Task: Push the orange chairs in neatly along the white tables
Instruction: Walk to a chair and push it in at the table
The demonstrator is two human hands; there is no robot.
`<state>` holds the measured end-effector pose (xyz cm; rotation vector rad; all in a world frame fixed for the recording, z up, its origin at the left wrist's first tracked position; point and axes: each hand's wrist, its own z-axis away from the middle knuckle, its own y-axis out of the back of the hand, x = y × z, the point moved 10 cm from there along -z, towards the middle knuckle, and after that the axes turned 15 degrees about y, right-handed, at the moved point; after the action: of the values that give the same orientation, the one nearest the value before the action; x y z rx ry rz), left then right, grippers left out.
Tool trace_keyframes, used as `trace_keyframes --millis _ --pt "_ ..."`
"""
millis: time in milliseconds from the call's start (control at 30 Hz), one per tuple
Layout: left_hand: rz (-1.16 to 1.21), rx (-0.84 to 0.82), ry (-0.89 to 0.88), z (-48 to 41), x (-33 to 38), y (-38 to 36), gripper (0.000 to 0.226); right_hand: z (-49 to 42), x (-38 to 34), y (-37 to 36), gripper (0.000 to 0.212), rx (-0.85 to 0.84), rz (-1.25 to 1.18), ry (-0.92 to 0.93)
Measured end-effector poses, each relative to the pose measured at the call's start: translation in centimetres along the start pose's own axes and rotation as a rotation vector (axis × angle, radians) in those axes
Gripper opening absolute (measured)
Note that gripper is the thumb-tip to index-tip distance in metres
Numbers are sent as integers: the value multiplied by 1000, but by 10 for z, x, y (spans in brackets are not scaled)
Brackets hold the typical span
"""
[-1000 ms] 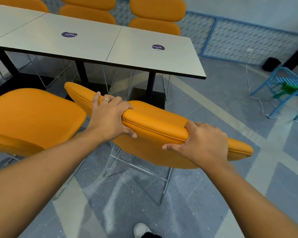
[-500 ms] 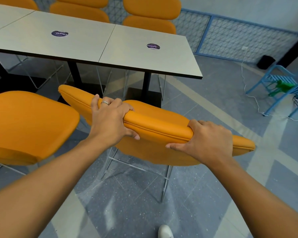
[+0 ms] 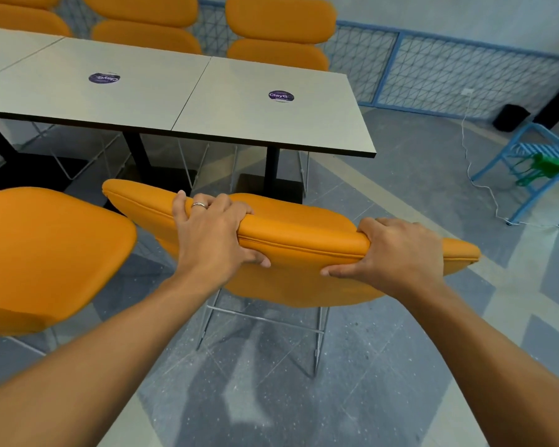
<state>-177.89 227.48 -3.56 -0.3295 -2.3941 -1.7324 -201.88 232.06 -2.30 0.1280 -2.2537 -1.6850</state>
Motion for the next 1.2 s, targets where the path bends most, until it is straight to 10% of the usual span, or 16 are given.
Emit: trace_keyframes --millis 1200 --pt "-42 59 188 -148 96 -76 82 -150 166 -80 84 -48 -30 118"
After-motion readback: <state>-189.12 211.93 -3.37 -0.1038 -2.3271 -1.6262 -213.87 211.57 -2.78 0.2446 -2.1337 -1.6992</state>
